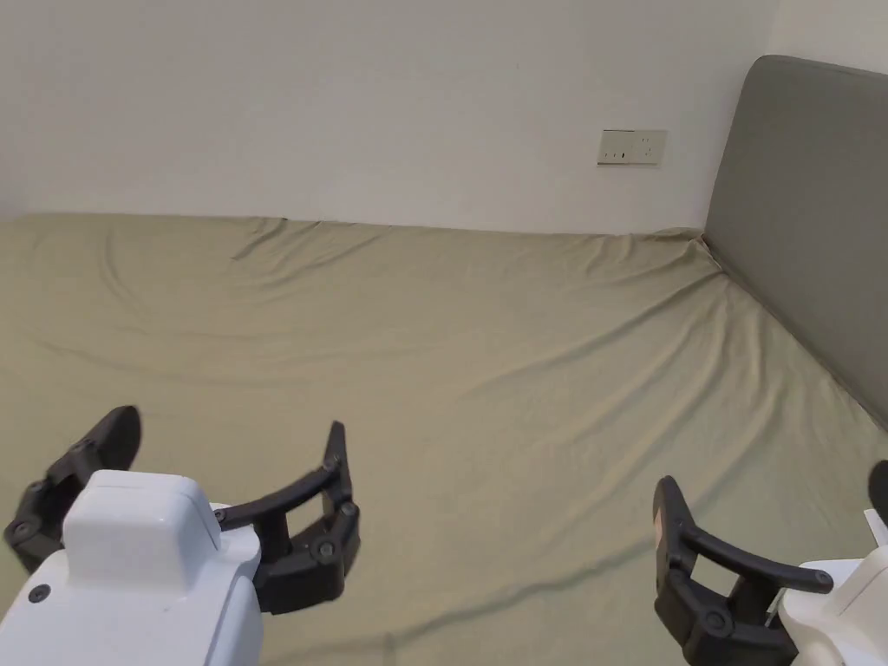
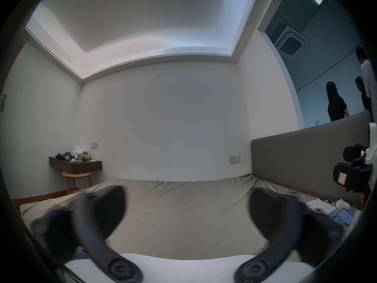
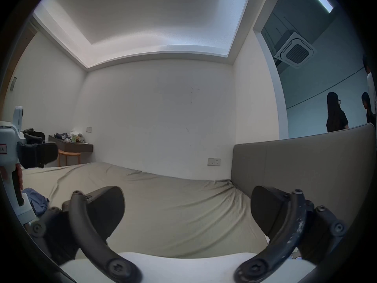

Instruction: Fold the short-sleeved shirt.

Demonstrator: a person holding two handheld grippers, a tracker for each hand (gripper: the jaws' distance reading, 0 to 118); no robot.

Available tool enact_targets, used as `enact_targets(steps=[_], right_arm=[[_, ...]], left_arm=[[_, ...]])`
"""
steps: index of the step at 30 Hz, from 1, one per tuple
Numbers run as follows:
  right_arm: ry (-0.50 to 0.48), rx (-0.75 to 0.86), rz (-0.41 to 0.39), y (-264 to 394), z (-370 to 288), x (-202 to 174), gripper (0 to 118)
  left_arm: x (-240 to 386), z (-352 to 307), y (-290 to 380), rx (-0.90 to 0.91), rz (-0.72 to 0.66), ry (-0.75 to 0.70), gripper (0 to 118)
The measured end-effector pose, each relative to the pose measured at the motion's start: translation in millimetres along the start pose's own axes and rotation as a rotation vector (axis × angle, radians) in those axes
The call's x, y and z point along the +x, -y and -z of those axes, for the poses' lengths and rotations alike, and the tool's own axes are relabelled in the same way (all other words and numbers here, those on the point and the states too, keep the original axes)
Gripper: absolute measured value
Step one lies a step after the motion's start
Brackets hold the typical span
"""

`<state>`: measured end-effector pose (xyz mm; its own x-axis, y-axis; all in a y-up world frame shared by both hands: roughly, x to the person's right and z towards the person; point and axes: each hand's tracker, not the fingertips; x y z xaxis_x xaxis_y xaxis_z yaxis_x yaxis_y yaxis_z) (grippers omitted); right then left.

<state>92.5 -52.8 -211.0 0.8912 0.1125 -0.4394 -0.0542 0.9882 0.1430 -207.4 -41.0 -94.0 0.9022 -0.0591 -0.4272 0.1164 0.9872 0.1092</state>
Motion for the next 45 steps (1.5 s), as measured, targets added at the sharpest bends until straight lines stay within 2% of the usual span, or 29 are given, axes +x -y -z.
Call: enact_targets(steps=[1,45], right_arm=[[0.003,0.020,-0.006,0.4,-2.7,-0.8,118],[0.002,-0.019,-0.004,4.3,-3.1,-3.5,118]], left_arm=[[-0.1,-2.1,-0.3,0.015,-0.001,-0.001,118],[4.3,-4.8,1.0,0.013,0.021,-0.012,118]])
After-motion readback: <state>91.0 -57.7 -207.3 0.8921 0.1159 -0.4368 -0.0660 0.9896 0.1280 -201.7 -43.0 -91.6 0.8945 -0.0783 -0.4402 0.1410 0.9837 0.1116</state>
